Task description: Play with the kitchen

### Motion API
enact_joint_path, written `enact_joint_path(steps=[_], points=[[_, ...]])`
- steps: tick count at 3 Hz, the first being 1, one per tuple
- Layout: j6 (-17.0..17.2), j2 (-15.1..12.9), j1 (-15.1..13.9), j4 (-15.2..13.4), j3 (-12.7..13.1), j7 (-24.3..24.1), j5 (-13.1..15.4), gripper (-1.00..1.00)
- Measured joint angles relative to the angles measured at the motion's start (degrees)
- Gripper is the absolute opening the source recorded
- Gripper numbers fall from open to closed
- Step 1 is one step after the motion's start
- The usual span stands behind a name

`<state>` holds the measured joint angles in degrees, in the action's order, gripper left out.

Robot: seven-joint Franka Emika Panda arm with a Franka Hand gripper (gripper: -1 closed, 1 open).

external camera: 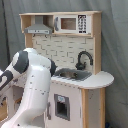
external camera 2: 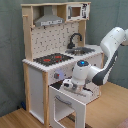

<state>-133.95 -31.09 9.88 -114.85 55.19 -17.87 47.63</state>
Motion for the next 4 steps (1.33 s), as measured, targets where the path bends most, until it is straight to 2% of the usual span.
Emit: enact_joint_path(steps=[1,2,3,4], points=[[5.5,1.9,0.7,1.0,1.6,0.0,0.8,-1.0],[10.5,4.7,0.6,0.1,2.8,-0.3,0.8,-1.0],[14.6,7.7,0.2,-2.5,3.7,-0.3,0.4,-1.0],[19.1,10.5,-0.2,-3.8,4.6,0.6,-0.7,-1.0]])
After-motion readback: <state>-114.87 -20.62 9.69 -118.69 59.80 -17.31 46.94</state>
